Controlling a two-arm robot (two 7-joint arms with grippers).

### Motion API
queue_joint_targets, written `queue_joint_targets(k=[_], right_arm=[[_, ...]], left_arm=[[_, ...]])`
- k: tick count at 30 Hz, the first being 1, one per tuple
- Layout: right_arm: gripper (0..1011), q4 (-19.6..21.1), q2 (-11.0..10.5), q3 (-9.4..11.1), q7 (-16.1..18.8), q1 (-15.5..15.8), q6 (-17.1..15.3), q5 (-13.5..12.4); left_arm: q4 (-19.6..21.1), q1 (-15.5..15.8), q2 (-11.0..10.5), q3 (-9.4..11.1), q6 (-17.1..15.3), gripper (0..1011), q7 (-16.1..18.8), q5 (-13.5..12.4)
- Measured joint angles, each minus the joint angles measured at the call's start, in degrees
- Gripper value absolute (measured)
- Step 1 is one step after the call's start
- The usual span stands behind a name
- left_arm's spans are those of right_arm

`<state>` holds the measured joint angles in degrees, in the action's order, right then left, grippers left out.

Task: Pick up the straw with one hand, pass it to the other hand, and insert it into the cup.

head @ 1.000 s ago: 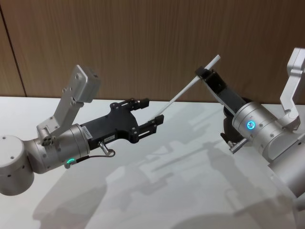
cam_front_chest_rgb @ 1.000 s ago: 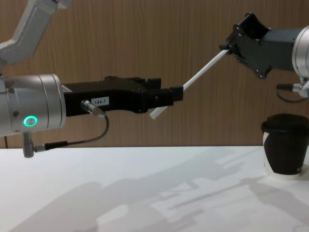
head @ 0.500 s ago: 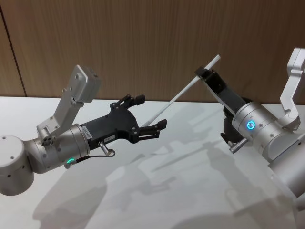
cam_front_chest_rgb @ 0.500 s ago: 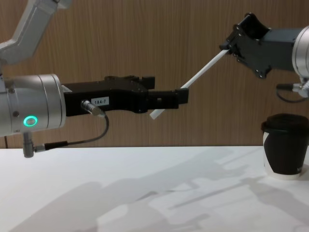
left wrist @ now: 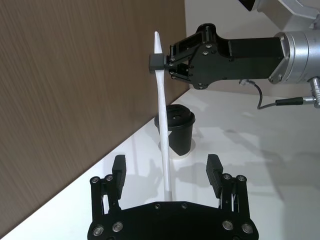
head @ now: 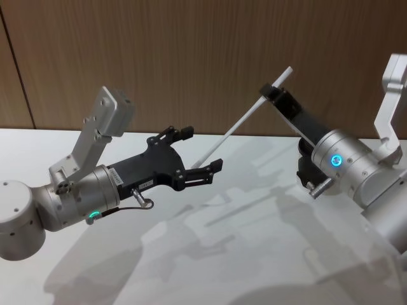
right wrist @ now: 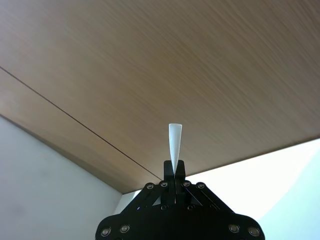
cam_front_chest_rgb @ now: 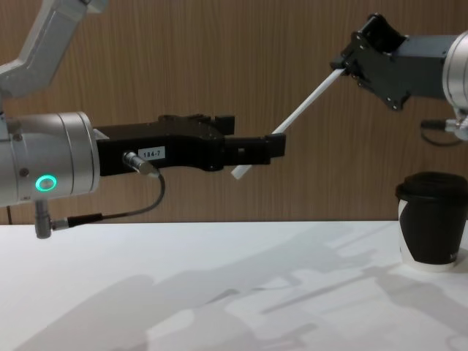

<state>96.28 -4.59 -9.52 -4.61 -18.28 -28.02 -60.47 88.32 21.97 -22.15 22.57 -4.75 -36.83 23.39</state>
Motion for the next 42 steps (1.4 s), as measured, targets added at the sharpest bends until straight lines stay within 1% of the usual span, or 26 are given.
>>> queue_joint_targets(k=[4, 5, 11, 13, 14, 15, 17, 18, 19, 20, 21, 30, 38, 42], right_arm=[[4, -0.5, -1.5, -0.7, 1.0, -1.4, -0.8, 0.8], [4, -0.5, -1.5, -0.7, 1.0, -1.4, -0.8, 0.8], [4, -1.2, -4.7, -2.0, 2.5, -4.1, -2.3, 2.3], [5, -1.2, -5.4, -2.2, 2.7, -4.6, -2.7, 2.7], [4, -1.3, -6.2, -2.5, 3.0, -5.3, -3.0, 3.0], [4, -1.3, -6.4, -2.6, 3.1, -5.4, -3.1, 3.2], [4, -1.3, -7.7, -3.0, 3.5, -6.3, -3.7, 3.9], [4, -1.3, -7.7, -3.0, 3.5, -6.3, -3.7, 3.9], [4, -1.1, -8.8, -3.2, 3.7, -7.0, -4.1, 4.4], [4, -1.1, -8.8, -3.2, 3.7, -7.0, -4.1, 4.4], [5, -0.9, -9.5, -3.3, 3.8, -7.4, -4.4, 4.7], [4, 0.2, -12.8, -3.3, 3.6, -8.7, -5.4, 6.0], [4, 0.4, -14.7, -3.1, 3.2, -9.5, -5.7, 6.9], [5, 0.3, -15.7, -3.4, 3.0, -10.0, -5.6, 7.6]], left_arm=[[0.0, 0.0, 0.0, 0.0, 0.0, 1003, 0.0, 0.0], [0.0, 0.0, 0.0, 0.0, 0.0, 1003, 0.0, 0.0], [0.0, 0.0, 0.0, 0.0, 0.0, 1003, 0.0, 0.0], [0.0, 0.0, 0.0, 0.0, 0.0, 1003, 0.0, 0.0], [0.0, 0.0, 0.0, 0.0, 0.0, 1003, 0.0, 0.0], [0.0, 0.0, 0.0, 0.0, 0.0, 1003, 0.0, 0.0], [0.0, 0.0, 0.0, 0.0, 0.0, 1003, 0.0, 0.0], [0.0, 0.0, 0.0, 0.0, 0.0, 1003, 0.0, 0.0], [0.0, 0.0, 0.0, 0.0, 0.0, 1003, 0.0, 0.0], [0.0, 0.0, 0.0, 0.0, 0.0, 1002, 0.0, 0.0], [0.0, 0.0, 0.0, 0.0, 0.0, 1003, 0.0, 0.0], [0.0, 0.0, 0.0, 0.0, 0.0, 1003, 0.0, 0.0], [0.0, 0.0, 0.0, 0.0, 0.0, 1003, 0.0, 0.0], [0.0, 0.0, 0.0, 0.0, 0.0, 1003, 0.0, 0.0]])
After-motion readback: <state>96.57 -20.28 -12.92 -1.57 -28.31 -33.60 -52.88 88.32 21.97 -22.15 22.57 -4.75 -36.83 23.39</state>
